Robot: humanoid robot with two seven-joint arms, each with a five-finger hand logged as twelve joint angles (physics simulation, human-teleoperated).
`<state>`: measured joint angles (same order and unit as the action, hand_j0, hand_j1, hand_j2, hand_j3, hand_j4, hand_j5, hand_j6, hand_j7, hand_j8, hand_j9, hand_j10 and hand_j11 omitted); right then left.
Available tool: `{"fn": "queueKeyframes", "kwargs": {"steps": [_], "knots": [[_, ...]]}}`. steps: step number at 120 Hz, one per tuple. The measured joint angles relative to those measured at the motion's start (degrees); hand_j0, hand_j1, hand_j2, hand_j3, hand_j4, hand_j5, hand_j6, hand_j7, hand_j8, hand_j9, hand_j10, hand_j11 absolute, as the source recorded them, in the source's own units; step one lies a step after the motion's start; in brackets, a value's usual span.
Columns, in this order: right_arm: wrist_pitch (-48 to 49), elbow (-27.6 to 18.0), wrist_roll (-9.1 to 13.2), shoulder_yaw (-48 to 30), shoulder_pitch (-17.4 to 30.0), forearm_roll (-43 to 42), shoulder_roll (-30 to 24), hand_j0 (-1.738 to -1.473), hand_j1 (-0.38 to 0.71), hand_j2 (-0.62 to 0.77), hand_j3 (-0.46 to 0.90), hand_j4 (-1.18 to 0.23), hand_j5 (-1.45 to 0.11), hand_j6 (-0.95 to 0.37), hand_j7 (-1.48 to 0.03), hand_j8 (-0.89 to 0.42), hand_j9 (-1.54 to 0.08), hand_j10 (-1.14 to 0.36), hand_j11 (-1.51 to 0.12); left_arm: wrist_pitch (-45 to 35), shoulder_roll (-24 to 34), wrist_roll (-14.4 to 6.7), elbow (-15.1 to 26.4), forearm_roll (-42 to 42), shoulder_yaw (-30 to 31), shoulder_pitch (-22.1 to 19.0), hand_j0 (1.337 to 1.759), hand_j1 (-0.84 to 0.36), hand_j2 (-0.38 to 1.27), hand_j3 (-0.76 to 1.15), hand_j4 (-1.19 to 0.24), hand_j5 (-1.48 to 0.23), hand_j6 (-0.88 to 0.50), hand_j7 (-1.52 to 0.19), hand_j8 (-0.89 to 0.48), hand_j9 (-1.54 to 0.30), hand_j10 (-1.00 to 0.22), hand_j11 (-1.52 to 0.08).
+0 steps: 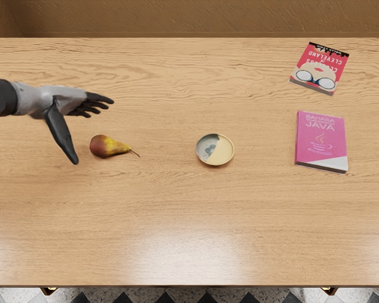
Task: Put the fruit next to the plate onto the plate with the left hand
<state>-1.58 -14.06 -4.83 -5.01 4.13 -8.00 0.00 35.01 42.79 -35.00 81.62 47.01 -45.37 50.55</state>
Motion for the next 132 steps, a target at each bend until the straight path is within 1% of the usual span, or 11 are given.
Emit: {"fn": "queueKeyframes", "kwargs": {"steps": [9, 15, 21, 33, 44, 53, 61, 83, 106, 125, 132], "knots": [[0.0, 0.0, 0.0, 0.0, 0.0, 0.0, 0.0, -1.658, -0.33, 0.0, 0.0, -0.02, -0.02, -0.01, -0.02, -0.01, -0.02, -0.01, -0.02, -1.0, -0.6, 0.0, 4.9, 6.6, 0.8, -1.0, 1.658, 0.29, 0.01, 0.0, -0.05, -0.06, -0.05, -0.06, -0.05, -0.06, -0.05, -0.06], [0.0, 0.0, 0.0, 0.0, 0.0, 0.0, 0.0, -1.658, -0.33, 0.0, 0.0, -0.02, -0.02, -0.01, -0.02, -0.01, -0.02, -0.01, -0.02, -4.2, -1.4, 0.0, 7.4, 11.6, 2.1, -1.0, 1.658, 0.29, 0.01, 0.0, -0.05, -0.07, -0.05, -0.07, -0.05, -0.07, -0.05, -0.07], [0.0, 0.0, 0.0, 0.0, 0.0, 0.0, 0.0, -1.658, -0.33, 0.0, 0.0, -0.02, -0.02, -0.01, -0.02, -0.01, -0.02, -0.01, -0.02, -8.6, -3.1, 0.0, 9.1, 16.6, 4.1, -0.8, 1.658, 0.29, 0.01, 0.0, -0.05, -0.07, -0.05, -0.07, -0.05, -0.07, -0.05, -0.07], [0.0, 0.0, 0.0, 0.0, 0.0, 0.0, 0.0, -1.658, -0.33, 0.0, 0.0, -0.02, -0.02, -0.01, -0.02, -0.01, -0.02, -0.01, -0.02, -16.0, -4.0, 0.0, 10.8, 23.9, 7.4, -0.5, 1.658, 0.29, 0.01, 0.0, -0.05, -0.07, -0.05, -0.07, -0.05, -0.07, -0.05, -0.07], [0.0, 0.0, 0.0, 0.0, 0.0, 0.0, 0.0, -1.658, -0.33, 0.0, 0.0, -0.02, -0.02, -0.01, -0.02, -0.01, -0.02, -0.01, -0.02, -19.7, -5.6, 0.0, 11.4, 28.2, 9.4, -0.8, 1.658, 0.29, 0.01, 0.0, -0.05, -0.07, -0.05, -0.07, -0.05, -0.07, -0.05, -0.07], [0.0, 0.0, 0.0, 0.0, 0.0, 0.0, 0.0, -1.658, -0.33, 0.0, 0.0, -0.02, -0.02, -0.01, -0.02, -0.01, -0.02, -0.01, -0.02, -22.6, -6.6, 0.0, 11.5, 30.4, 12.5, -0.2, 1.658, 0.29, 0.01, 0.0, -0.05, -0.07, -0.05, -0.07, -0.05, -0.07, -0.05, -0.07], [0.0, 0.0, 0.0, 0.0, 0.0, 0.0, 0.0, -1.658, -0.33, 0.0, 0.0, -0.02, -0.02, -0.01, -0.02, -0.01, -0.02, -0.01, -0.02, -25.4, -8.0, 0.0, 10.5, 32.1, 14.6, -0.6, 1.658, 0.29, 0.01, 0.0, -0.05, -0.07, -0.05, -0.07, -0.05, -0.07, -0.05, -0.07], [0.0, 0.0, 0.0, 0.0, 0.0, 0.0, 0.0, -1.658, -0.33, 0.0, 0.0, -0.02, -0.02, -0.01, -0.02, -0.01, -0.02, -0.01, -0.02, -29.9, -12.5, 0.0, 4.3, 33.1, 16.5, -0.9, 1.658, 0.3, 0.01, 0.0, -0.05, -0.06, -0.05, -0.06, -0.05, -0.06, -0.05, -0.06], [0.0, 0.0, 0.0, 0.0, 0.0, 0.0, 0.0, -1.658, -0.33, 0.0, 0.0, -0.02, -0.02, -0.01, -0.02, -0.01, -0.02, -0.01, -0.02, -32.3, -12.8, 0.0, -1.4, 33.5, 17.0, -0.6, 1.658, 0.3, 0.01, 0.0, -0.05, -0.06, -0.05, -0.06, -0.05, -0.06, -0.05, -0.06], [0.0, 0.0, 0.0, 0.0, 0.0, 0.0, 0.0, -1.658, -0.33, 0.0, 0.0, -0.02, -0.02, -0.01, -0.02, -0.01, -0.02, -0.01, -0.02, -34.2, -12.9, 0.0, -3.4, 33.7, 17.5, -0.7, 1.658, 0.3, 0.01, 0.0, -0.05, -0.06, -0.05, -0.06, -0.05, -0.06, -0.05, -0.06], [0.0, 0.0, 0.0, 0.0, 0.0, 0.0, 0.0, -1.658, -0.33, 0.0, 0.0, -0.02, -0.02, -0.01, -0.02, -0.01, -0.02, -0.01, -0.02, -35.0, -14.0, 0.0, -3.7, 33.7, 18.4, -0.7, 1.658, 0.3, 0.01, 0.0, -0.05, -0.06, -0.05, -0.06, -0.05, -0.06, -0.05, -0.06]]}}
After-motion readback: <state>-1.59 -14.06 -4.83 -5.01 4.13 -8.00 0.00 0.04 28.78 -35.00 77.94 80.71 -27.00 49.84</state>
